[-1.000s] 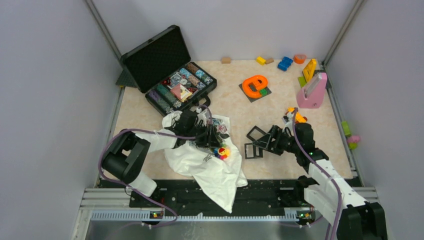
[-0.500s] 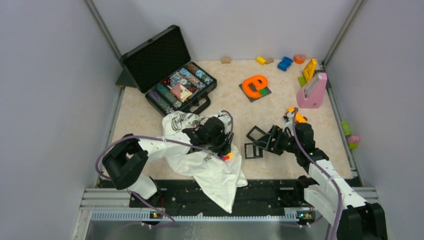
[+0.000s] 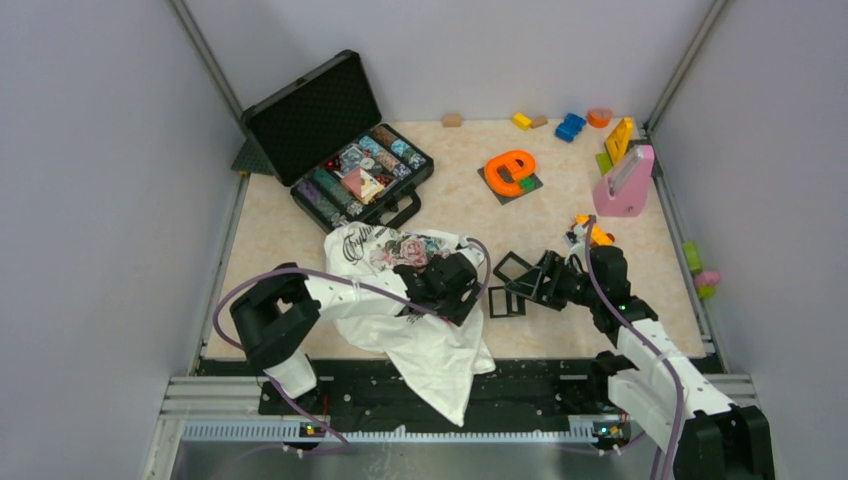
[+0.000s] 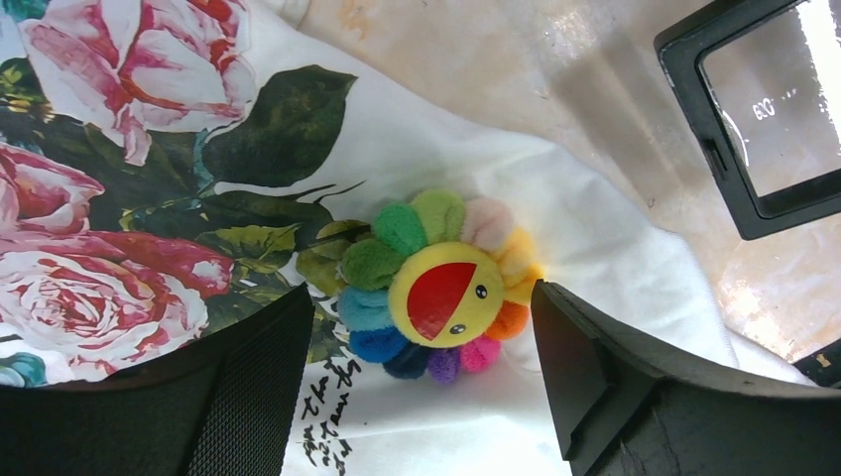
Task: Remove the brooch from the garment
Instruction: Pick up the brooch from the center of the board.
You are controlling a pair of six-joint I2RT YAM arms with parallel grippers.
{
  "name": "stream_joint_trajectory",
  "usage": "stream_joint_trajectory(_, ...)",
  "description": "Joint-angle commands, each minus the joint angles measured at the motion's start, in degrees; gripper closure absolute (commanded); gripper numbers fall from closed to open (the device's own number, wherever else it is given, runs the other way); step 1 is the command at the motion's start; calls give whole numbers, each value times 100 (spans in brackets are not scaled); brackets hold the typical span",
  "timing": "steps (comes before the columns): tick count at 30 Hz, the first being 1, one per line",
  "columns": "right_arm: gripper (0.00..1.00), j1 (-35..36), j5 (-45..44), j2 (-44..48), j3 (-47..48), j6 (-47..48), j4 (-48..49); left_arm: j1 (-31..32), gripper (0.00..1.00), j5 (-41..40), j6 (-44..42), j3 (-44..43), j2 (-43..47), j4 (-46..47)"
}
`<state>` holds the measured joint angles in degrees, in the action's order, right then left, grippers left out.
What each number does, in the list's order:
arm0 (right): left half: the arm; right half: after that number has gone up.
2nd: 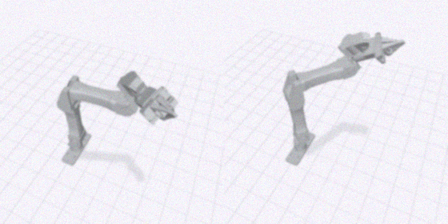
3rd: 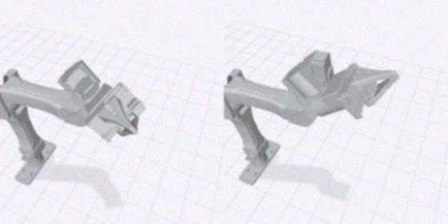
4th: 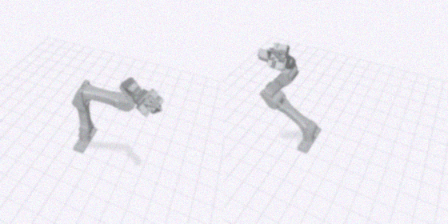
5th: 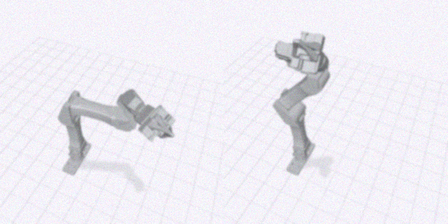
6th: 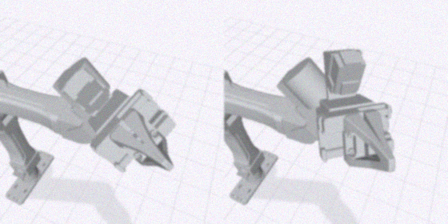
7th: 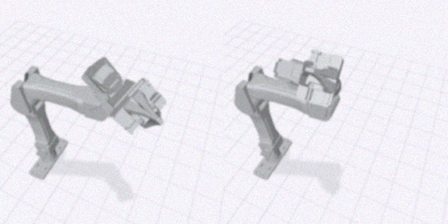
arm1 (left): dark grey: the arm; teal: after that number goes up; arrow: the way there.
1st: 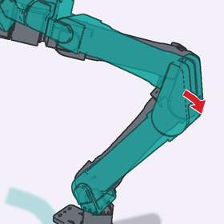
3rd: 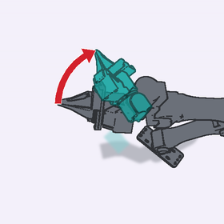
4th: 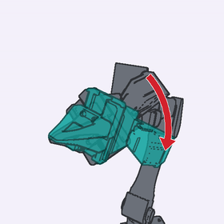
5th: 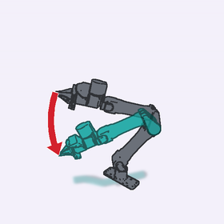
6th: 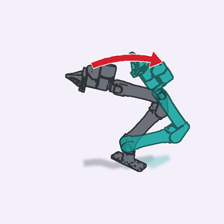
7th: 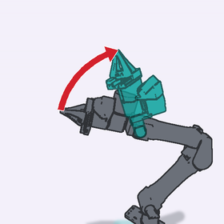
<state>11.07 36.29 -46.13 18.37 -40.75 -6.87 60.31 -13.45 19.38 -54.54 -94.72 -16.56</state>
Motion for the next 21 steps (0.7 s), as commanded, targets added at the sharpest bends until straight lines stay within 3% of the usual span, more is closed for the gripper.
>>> stream_joint_trajectory(1, 44, 3, 115, 102, 42, -22, 158, -21, 16, -119, -145, 31, 284, 181)
stream_joint_trajectory(13, 44, 4, 98, 75, 20, -22, 177, 113, 17, 115, -415, -132, -170, 105)
stream_joint_trajectory(21, 44, 0, 79, 1, -289, -76, 546, 148, 26, 70, -439, -255, -398, -5)
